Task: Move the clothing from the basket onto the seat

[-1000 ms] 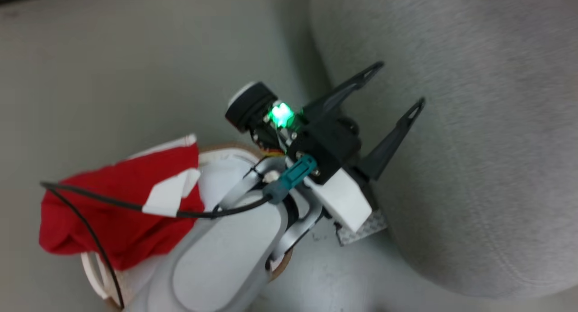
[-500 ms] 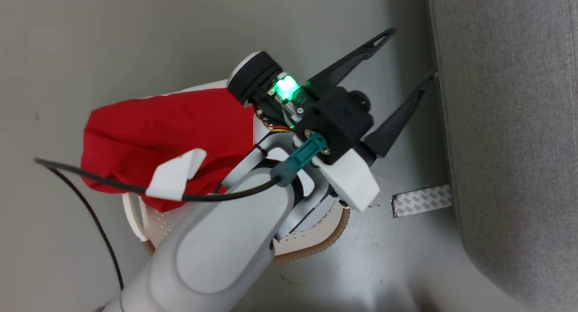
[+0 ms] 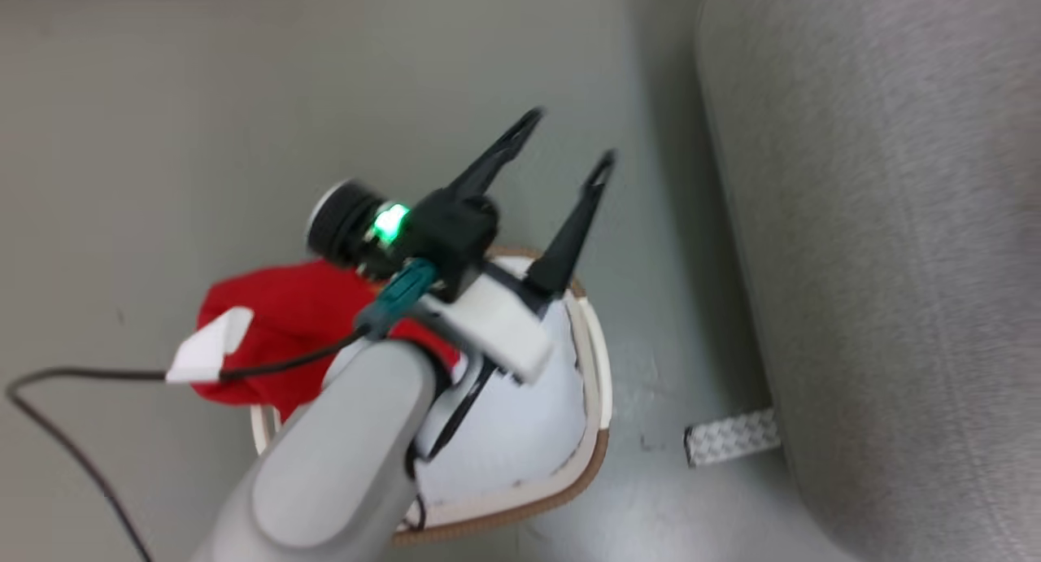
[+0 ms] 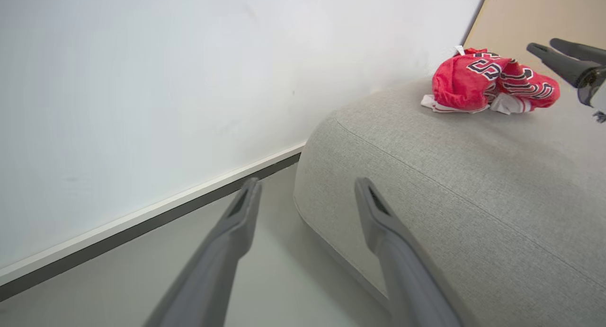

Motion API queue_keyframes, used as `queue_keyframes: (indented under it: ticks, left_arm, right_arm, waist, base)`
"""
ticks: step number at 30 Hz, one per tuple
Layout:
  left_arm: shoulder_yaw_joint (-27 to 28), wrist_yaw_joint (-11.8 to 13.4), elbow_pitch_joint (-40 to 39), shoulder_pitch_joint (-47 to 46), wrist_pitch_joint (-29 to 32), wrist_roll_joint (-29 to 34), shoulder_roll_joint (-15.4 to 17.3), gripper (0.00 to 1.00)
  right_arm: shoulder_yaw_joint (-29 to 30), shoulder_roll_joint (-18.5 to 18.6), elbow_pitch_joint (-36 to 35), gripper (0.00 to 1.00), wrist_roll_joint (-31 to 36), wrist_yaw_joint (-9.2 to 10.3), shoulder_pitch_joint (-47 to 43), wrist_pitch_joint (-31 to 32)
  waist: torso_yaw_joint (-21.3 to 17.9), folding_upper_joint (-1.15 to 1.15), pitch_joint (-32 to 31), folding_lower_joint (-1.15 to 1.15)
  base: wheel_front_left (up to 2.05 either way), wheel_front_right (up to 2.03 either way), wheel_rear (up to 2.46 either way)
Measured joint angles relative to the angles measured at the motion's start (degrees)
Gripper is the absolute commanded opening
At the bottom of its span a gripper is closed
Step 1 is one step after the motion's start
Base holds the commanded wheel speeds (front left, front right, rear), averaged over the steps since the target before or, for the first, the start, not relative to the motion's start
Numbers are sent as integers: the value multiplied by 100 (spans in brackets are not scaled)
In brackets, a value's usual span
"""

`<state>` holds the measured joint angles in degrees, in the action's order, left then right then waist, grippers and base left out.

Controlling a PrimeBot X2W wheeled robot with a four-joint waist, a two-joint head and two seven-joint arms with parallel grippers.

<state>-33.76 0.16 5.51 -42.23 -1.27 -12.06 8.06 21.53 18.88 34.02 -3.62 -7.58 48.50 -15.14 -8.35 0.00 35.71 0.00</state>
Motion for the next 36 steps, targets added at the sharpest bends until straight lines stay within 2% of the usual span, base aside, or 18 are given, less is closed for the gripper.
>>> queue_keyframes:
  ticks: [7,10,15,26,36]
  left_arm:
    - [441,368,156,928,-350,-397,208,100]
    - [561,505,187,1337,-502,-546,249,100]
    - [815,692,246,2049,-795,-780,370,100]
    - [1126,911,328,3359,-1191,-1125,538,100]
    - [1570,955,577,4011,-1371,-1202,471,100]
  right_arm:
    - [-234,-415,-797,100,69,0,-1080,-1]
    - [-343,-491,-1023,100,192,0,-1560,-1]
    - [-666,-822,-1232,100,331,0,-2157,-1]
    - [-1439,-1211,-1458,100,211,0,-3279,-2]
    - [-1924,-1506,-1511,100,260,0,-4205,-2]
  waist:
    - [-25,0,-958,-1]
    - [16,0,-1371,-2]
    - [137,0,-2031,-2]
    - [458,0,-3193,-3]
    - [663,0,-3652,-1]
  base:
    - [0,0,0]
    - [0,0,0]
    - [0,0,0]
    - [0,0,0]
    - [0,0,0]
